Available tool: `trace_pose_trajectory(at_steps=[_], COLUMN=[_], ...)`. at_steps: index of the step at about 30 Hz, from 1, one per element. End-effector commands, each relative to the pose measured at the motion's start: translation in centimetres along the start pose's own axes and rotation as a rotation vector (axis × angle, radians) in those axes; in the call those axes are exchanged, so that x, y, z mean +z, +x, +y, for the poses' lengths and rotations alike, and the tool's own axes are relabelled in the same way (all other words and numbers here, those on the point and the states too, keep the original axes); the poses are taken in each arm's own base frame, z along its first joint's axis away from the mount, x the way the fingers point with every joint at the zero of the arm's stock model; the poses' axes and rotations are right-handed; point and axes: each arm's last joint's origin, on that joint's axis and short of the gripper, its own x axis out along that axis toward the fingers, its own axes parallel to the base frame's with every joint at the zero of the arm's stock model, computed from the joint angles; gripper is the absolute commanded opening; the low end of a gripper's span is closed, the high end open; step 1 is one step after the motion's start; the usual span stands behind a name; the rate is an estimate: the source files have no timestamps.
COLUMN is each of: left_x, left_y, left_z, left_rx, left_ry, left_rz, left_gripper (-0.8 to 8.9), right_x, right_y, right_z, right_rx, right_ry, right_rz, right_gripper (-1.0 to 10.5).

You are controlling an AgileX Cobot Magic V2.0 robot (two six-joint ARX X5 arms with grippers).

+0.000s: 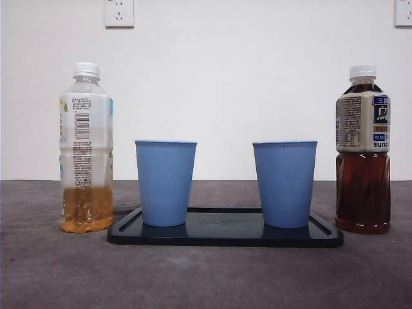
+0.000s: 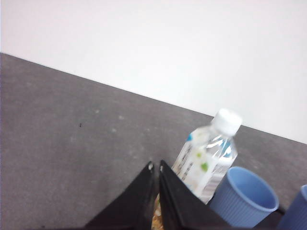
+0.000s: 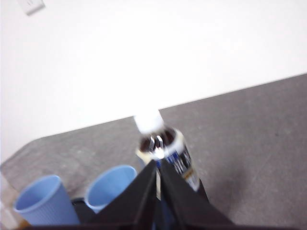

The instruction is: Pour the drink into the cup

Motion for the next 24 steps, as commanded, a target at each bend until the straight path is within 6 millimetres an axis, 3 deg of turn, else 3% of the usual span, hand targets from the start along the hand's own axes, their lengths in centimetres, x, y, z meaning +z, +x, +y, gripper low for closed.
trace_pose_trajectory(at_steps=[1, 12, 18, 24], left_x=[2.4, 10.2, 13.0, 14.5], left_y=[-0.7, -1.8, -1.2, -1.2], left_z=[-1.0, -4.7, -6.6, -7.7], left_rx=[-0.023, -0.208, -0.385, -0.508], left_ry=[-0.004, 0.025, 0.08, 0.177], left_rz=[-0.016, 0.142, 0.253, 0.31], left_gripper=[0.15, 0.15, 0.15, 0.15], right_x=[2.3, 8.9, 11.4, 12.2], right_y=[-0.6, -1.8, -2.1, -1.9], right_z=[1.2, 5.0, 6.7, 7.5], right_rx=[0.029, 0.2, 0.302, 0.398], right_ry=[0.009, -0.091, -0.166, -0.246], right_rz=[-0.001, 0.211, 0.281, 0.363], right_gripper=[0.1, 0.1, 0.1, 0.1])
